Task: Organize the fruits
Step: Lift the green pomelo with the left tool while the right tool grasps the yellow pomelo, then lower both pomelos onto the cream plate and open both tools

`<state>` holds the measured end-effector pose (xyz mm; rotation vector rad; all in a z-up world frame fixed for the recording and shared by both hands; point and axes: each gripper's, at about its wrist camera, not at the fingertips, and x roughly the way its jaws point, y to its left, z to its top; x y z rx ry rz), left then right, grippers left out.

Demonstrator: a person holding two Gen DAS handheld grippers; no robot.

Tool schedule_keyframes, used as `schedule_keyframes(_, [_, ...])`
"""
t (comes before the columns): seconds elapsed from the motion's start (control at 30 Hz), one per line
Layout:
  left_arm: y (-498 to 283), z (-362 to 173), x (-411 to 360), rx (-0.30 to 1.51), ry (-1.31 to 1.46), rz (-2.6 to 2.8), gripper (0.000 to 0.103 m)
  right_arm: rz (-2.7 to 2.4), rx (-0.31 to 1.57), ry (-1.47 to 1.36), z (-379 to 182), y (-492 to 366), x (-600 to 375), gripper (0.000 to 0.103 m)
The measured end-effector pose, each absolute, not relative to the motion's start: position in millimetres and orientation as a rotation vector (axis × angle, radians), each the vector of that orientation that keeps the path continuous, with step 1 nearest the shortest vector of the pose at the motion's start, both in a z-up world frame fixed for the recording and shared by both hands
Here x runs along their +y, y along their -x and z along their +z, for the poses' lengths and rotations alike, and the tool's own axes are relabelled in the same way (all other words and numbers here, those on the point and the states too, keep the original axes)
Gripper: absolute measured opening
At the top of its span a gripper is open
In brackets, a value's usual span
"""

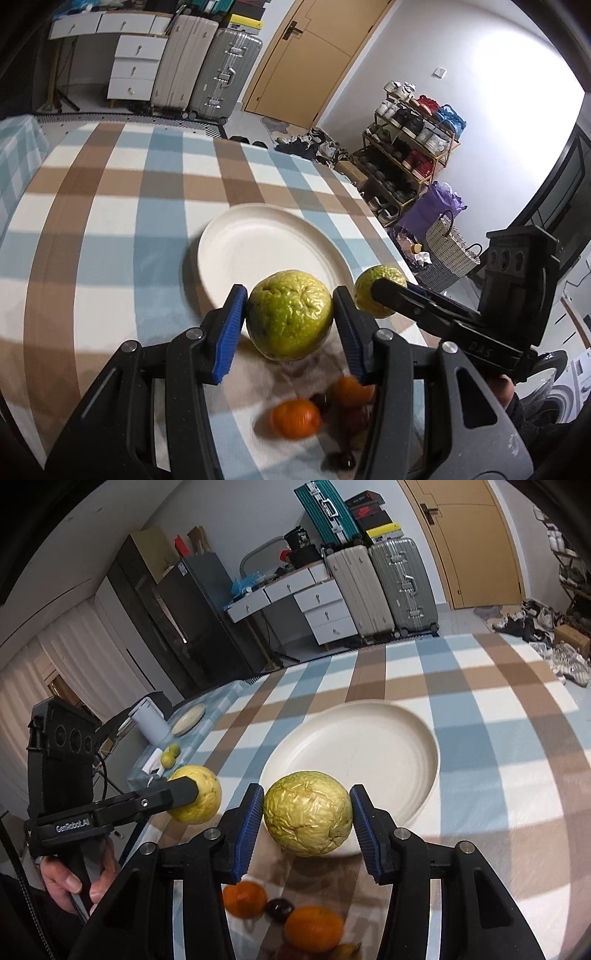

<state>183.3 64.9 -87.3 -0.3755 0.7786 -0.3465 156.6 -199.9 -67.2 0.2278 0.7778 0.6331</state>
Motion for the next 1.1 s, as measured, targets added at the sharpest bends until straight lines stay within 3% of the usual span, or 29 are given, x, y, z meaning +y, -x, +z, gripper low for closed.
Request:
schedule_keyframes(0.5, [-289.7,-96.3,46.5,0.804,0.337,-0.355,0.045,0.639,0.738,-0.189,-48.8,-237.0,-195.3,0.049])
schedule_keyframes(1.1, [-346.5,-160.2,35.2,0.891,0.289,-0.323,0.045,0.628,0.885,-0.274,-113.4,-303.8,-180.0,0.049])
